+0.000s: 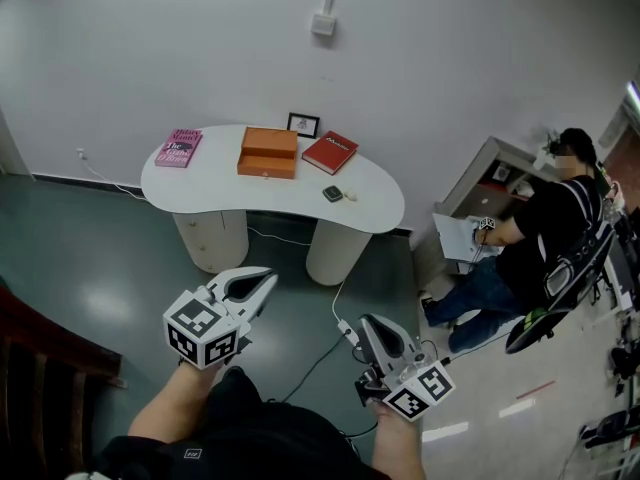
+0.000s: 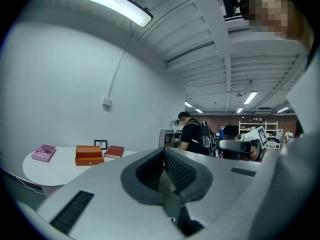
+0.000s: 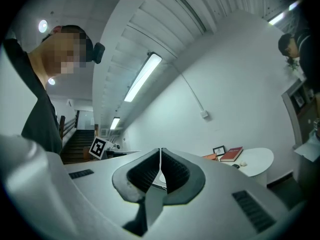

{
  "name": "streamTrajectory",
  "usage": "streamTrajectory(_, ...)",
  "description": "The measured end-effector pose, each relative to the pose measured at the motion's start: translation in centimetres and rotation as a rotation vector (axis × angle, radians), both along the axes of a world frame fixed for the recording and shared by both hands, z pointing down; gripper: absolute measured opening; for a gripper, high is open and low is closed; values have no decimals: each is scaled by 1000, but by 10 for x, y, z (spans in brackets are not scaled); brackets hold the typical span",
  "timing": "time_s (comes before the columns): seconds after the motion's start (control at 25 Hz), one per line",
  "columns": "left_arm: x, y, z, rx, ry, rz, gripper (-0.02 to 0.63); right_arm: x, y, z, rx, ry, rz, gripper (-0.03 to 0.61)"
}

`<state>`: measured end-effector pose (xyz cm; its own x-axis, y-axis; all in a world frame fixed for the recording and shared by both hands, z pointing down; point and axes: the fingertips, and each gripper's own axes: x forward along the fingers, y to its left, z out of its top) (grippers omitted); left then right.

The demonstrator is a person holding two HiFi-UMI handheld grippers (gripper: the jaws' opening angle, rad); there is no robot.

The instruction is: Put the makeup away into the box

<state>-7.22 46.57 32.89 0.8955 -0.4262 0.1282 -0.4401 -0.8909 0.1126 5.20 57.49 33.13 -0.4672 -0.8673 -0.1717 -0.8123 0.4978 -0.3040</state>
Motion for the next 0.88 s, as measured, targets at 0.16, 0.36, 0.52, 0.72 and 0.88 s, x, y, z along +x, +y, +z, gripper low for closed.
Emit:
streamTrajectory(0.16, 6, -20, 9, -26, 3, -6, 15, 10, -20, 12, -39, -17, 2, 37)
streamTrajectory(0.36, 11, -59, 24, -42, 0, 25, 14, 2, -72, 24, -68, -15, -24, 37)
streamTrajectory(0.52, 8, -119, 30, -78, 12, 30, 15, -4, -127, 27, -93, -11, -28, 37)
streamTrajectory(0.72, 10, -190, 26, -64, 16, 64, 15, -2, -198, 26, -112, 2, -1, 37)
streamTrajectory(0.88, 6, -238, 22, -62, 25, 88, 14, -11, -249, 26, -127, -5, 10, 38)
